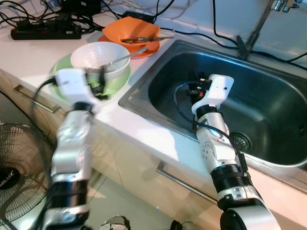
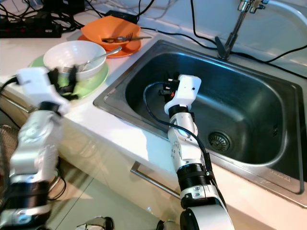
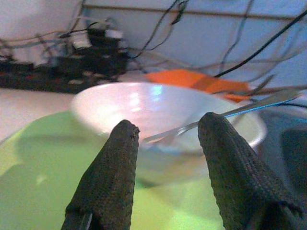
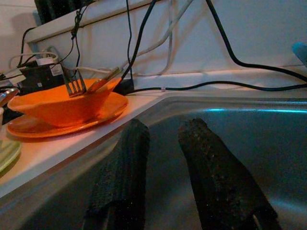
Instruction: Kitchen organization
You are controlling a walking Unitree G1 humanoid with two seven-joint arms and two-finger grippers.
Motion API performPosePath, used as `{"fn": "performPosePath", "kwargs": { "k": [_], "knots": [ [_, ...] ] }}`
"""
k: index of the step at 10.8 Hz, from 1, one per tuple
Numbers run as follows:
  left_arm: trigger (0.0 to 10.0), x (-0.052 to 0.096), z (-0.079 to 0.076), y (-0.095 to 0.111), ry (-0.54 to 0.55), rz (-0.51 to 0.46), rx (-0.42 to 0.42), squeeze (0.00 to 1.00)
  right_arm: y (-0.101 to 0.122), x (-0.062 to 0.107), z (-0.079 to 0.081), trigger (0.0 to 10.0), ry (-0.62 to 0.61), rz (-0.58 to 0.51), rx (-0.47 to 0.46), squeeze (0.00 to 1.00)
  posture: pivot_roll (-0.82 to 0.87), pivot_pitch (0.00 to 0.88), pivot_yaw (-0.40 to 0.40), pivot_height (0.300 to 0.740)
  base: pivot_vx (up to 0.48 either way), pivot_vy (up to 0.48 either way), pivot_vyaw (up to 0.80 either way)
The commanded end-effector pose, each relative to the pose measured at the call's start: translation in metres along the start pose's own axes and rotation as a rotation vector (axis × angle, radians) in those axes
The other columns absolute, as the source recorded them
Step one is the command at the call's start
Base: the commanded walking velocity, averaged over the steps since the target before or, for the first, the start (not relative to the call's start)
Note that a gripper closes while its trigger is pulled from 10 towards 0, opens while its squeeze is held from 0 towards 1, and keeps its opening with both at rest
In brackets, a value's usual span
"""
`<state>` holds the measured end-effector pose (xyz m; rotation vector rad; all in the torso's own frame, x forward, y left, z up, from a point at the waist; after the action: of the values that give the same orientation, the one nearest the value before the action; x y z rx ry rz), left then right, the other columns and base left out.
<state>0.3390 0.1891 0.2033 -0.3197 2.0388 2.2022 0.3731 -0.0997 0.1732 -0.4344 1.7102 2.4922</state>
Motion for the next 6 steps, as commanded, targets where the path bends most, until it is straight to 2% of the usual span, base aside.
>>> {"fn": "performPosePath", "kwargs": {
  "k": [1, 2, 3, 4, 5, 6],
  "knots": [
    [10.0, 0.000, 0.005, 0.004, 0.019, -0.006, -0.007, 0.00, -0.003, 0.001, -0.004, 10.0, -0.015, 0.010, 0.002, 0.00, 0.10, 0.109, -0.039, 0.740, 0.000, 0.000, 0.00],
    [10.0, -0.002, 0.001, 0.008, 0.004, -0.019, -0.013, 0.00, -0.003, 0.001, -0.004, 10.0, -0.016, 0.010, 0.001, 0.00, 0.10, 0.109, -0.039, 0.740, 0.000, 0.000, 0.00],
    [10.0, -0.005, -0.009, 0.015, -0.036, -0.041, -0.010, 0.00, -0.002, 0.001, -0.004, 10.0, -0.017, 0.009, 0.001, 0.00, 0.09, 0.107, -0.038, 0.740, 0.000, 0.000, 0.00],
    [10.0, -0.008, -0.038, 0.027, -0.147, -0.088, 0.026, 0.00, -0.002, 0.001, -0.005, 10.0, -0.019, 0.007, 0.002, 0.00, 0.09, 0.107, -0.038, 0.740, 0.000, 0.000, 0.00],
    [10.0, -0.010, -0.056, 0.030, -0.213, -0.100, 0.047, 0.00, -0.002, 0.001, -0.006, 10.0, -0.022, 0.007, 0.003, 0.00, 0.09, 0.106, -0.037, 0.740, 0.000, 0.000, 0.00],
    [10.0, -0.011, -0.064, 0.028, -0.239, -0.096, 0.064, 0.00, -0.003, 0.001, -0.006, 10.0, -0.023, 0.008, 0.004, 0.00, 0.09, 0.104, -0.034, 0.740, 0.000, 0.000, 0.00]
  ]
}}
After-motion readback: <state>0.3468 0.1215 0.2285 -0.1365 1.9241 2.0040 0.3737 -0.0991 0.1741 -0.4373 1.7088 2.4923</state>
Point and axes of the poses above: a point about 5 cm out from each wrist's last joint towards the gripper, its own x axis pointing back from the gripper into the wrist, its own y axis along the axis of the wrist's last joint, z = x × y, the point moved 2 cm from there along -x, pointing out of the wrist towards the gripper, and after that the axes turned 9 degrees about -x, right-handed, at the moved point
